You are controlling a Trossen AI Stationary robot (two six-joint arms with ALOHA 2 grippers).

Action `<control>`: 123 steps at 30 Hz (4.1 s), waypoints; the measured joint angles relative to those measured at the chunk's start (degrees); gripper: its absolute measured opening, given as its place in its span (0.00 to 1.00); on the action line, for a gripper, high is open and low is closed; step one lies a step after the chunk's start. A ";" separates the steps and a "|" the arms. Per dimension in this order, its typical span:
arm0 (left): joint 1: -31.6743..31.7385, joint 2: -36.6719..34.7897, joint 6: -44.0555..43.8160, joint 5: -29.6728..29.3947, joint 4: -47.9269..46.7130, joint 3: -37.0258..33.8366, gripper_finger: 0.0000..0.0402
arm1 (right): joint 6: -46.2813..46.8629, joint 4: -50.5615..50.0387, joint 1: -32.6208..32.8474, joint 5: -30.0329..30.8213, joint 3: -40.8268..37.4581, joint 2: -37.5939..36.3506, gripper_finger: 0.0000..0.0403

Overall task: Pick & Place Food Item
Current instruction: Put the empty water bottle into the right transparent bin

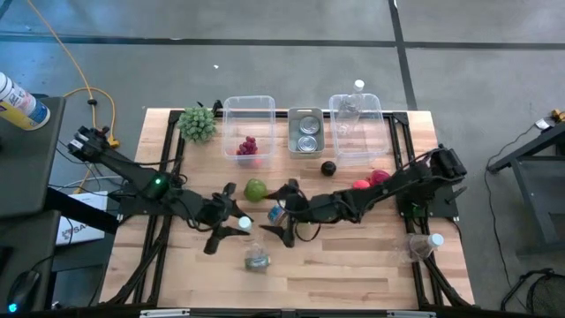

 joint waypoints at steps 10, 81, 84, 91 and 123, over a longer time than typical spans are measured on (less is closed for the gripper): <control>2.55 1.84 0.94 -4.06 0.15 1.89 0.37 | -8.29 5.95 1.29 -3.24 -0.02 1.49 0.97; 6.82 3.62 1.81 0.03 3.05 2.08 0.36 | -5.47 -10.86 6.72 13.39 -0.28 -0.37 0.38; 6.66 3.80 1.87 1.64 2.77 1.93 0.36 | -6.28 -11.65 7.88 17.64 -0.11 -1.42 0.38; 5.50 3.50 2.11 1.93 2.84 1.93 0.37 | -10.10 -10.66 11.04 21.76 -0.01 -5.04 0.38; 17.41 -2.88 -6.84 9.42 -6.68 2.46 0.37 | -10.87 -31.44 3.91 65.16 -0.06 -36.18 0.38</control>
